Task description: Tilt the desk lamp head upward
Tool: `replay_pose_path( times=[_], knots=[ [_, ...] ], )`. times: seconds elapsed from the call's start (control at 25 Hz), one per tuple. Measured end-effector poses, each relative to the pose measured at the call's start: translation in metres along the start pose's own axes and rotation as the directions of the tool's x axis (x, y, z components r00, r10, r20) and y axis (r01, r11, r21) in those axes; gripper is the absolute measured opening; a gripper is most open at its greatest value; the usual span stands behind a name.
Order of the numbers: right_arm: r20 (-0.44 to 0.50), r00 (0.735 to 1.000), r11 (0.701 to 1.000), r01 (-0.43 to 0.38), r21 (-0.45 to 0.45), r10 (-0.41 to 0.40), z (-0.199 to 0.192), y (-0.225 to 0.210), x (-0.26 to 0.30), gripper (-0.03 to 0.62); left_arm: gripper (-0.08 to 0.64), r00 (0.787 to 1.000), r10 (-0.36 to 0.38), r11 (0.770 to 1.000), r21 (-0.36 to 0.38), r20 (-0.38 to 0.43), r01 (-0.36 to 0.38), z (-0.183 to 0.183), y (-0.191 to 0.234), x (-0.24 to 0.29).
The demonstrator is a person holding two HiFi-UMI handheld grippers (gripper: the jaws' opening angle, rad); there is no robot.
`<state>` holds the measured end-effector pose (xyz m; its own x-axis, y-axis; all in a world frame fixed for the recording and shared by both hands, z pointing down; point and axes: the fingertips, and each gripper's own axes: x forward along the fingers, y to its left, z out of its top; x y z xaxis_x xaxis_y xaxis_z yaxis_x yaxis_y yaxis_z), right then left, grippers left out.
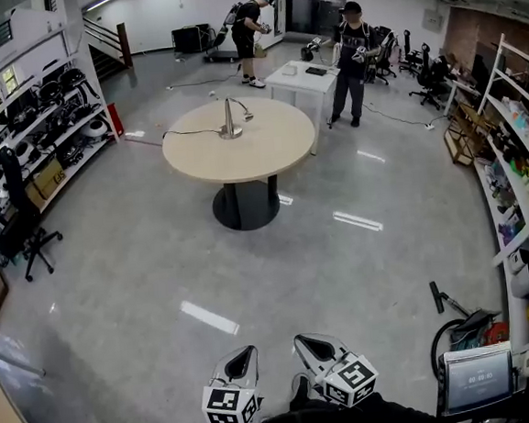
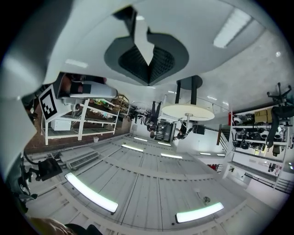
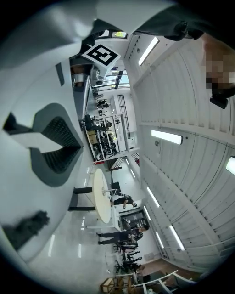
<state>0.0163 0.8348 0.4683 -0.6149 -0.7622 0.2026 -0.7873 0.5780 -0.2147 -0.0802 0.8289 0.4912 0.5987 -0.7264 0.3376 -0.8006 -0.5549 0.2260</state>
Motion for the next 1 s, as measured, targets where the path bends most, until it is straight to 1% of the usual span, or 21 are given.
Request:
replay_pose_path(
  times=[0.12,0.2,0.32,0.44,0.52,0.64,0.76,0.92,1.0],
  knots=[
    [0.072,0.997,1.0,0.006,0.003,-0.006,0.04,-0.033,0.027,-0.002,0.006,0.993,0.059,0.998,-0.006,0.103,-0.059,0.053,0.006,0.048],
    [0.109,0.994,1.0,-0.005,0.009,0.004,0.064,-0.049,0.044,-0.002,0.006,0.988,0.075,0.997,-0.012,0.137,-0.074,0.081,0.005,0.076],
    [0.144,0.989,0.999,-0.043,0.027,0.038,0.09,-0.069,0.057,-0.002,0.006,0.984,0.069,0.997,0.011,0.163,-0.071,0.108,-0.006,0.101],
    [0.167,0.983,0.996,-0.083,0.043,0.075,0.103,-0.081,0.061,-0.002,0.006,0.986,0.067,0.998,-0.005,0.156,-0.067,0.108,-0.015,0.117],
    [0.172,0.981,0.994,-0.101,0.049,0.091,0.104,-0.089,0.063,-0.002,0.006,0.989,0.065,0.998,-0.025,0.135,-0.062,0.1,-0.018,0.129],
    [0.163,0.982,0.991,-0.112,0.074,0.099,0.1,-0.105,0.066,-0.002,0.006,0.991,0.07,0.997,-0.028,0.115,-0.067,0.098,-0.019,0.143],
    [0.143,0.985,0.989,-0.111,0.094,0.097,0.095,-0.118,0.071,-0.002,0.006,0.991,0.078,0.997,-0.029,0.11,-0.075,0.103,-0.011,0.151],
    [0.119,0.99,0.988,-0.088,0.129,0.072,0.085,-0.135,0.086,-0.002,0.006,0.993,0.074,0.996,-0.047,0.095,-0.07,0.101,0.005,0.164],
    [0.117,0.991,0.988,-0.08,0.135,0.064,0.086,-0.141,0.098,-0.002,0.006,0.993,0.069,0.996,-0.056,0.092,-0.064,0.103,0.015,0.172]
  ],
)
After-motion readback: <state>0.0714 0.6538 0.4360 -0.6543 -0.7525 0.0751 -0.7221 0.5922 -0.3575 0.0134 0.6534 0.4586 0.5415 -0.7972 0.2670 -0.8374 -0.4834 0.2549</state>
